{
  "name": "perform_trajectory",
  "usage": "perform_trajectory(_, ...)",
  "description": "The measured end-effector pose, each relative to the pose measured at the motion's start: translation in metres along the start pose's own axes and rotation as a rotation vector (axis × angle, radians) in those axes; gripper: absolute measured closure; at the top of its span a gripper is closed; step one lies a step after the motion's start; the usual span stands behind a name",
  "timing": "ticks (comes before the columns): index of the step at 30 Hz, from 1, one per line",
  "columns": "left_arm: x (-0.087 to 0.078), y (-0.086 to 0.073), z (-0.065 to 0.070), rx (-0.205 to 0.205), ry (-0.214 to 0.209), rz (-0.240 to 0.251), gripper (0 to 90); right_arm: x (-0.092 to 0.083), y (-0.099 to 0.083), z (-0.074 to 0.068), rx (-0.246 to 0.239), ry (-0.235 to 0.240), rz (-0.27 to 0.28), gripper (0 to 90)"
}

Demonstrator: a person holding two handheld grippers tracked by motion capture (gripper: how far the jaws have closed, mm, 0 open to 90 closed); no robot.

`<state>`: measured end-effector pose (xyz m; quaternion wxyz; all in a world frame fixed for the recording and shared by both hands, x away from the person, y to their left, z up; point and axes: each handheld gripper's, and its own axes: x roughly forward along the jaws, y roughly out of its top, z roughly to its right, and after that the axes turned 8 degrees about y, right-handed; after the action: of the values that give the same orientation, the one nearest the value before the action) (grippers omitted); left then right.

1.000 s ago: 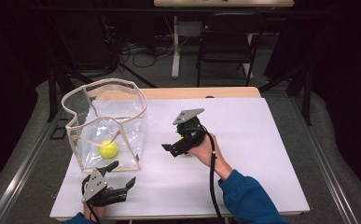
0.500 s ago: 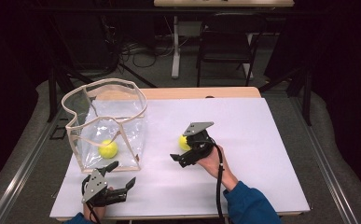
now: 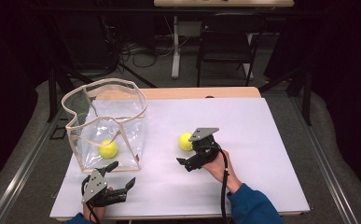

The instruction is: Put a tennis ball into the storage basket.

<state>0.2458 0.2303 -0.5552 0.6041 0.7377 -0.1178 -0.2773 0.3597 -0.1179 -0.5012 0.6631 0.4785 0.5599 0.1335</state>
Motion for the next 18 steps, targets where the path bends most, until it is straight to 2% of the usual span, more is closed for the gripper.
perform_trajectory(9, -0.001, 0.000, -0.001, -0.001, 0.000, 0.003, 16.0, -0.008, -0.010, 0.004, 0.028, -0.018, 0.014, 0.0)
perform_trajectory(12, -0.001, 0.000, -0.001, -0.001, -0.001, 0.002, 16.0, -0.010, -0.013, 0.004, 0.032, -0.034, 0.011, 0.0)
perform_trajectory(18, -0.001, 0.000, 0.000, 0.004, -0.002, 0.002, 16.0, -0.011, -0.019, 0.008, 0.050, -0.036, 0.000, 0.0)
